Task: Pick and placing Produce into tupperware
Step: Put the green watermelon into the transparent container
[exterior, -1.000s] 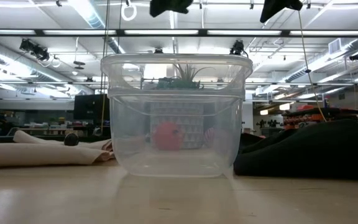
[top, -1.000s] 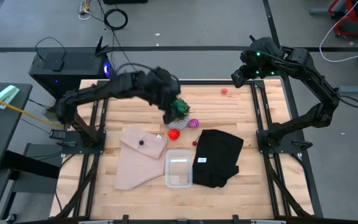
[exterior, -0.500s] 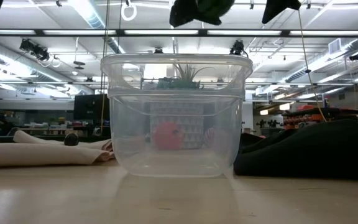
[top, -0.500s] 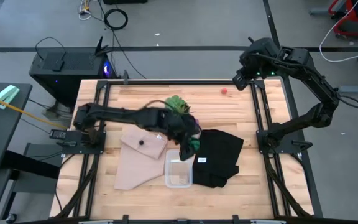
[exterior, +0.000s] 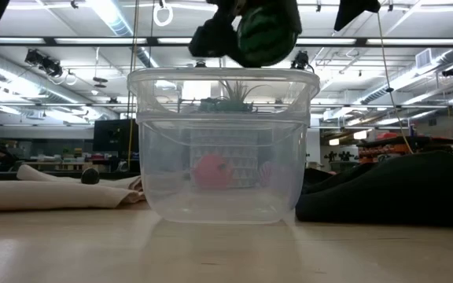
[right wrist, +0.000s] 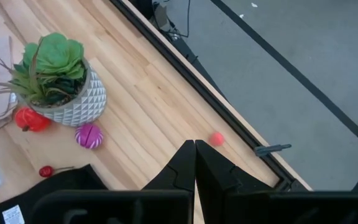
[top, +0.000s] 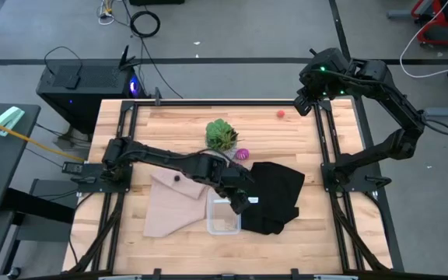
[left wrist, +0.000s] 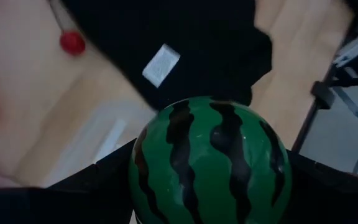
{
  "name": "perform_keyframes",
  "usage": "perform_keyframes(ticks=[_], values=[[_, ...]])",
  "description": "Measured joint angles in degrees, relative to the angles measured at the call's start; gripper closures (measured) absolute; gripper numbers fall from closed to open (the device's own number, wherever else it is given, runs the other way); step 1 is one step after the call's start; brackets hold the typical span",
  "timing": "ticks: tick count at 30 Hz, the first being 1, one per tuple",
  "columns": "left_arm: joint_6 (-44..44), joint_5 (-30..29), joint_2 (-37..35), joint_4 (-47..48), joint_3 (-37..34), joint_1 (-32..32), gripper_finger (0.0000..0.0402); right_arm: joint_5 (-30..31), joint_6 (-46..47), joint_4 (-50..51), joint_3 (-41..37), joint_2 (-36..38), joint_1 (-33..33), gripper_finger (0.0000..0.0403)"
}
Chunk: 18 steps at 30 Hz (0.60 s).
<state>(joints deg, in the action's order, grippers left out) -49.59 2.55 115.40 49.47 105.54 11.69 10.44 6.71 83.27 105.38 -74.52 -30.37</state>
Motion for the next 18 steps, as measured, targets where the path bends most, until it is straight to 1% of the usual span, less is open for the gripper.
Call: perform_keyframes(ticks=[6, 11, 15, 18], values=[[-10.4, 0.7, 0.0, 4.3, 0.0, 3.1, 0.0106, 0.0, -0.7, 0.3, 0.0, 0.0, 0.0, 0.0389], [-15.9, 0.2, 0.0, 4.1, -0.1, 5.7, 0.0106, 0.0, -0.9, 0.4, 0.0, 0.0, 0.0, 0.0389], [-15.5, -1.6, 0.7, 4.9, 0.0, 7.2, 0.0106, 0.0, -0.9, 0.4, 0.0, 0.0, 0.0, 0.0389], [-9.9, -2.4, 2.4, 5.4, 0.0, 8.1, 0.0106, 0.0, -0.9, 0.4, 0.0, 0.0, 0.0, 0.0389]])
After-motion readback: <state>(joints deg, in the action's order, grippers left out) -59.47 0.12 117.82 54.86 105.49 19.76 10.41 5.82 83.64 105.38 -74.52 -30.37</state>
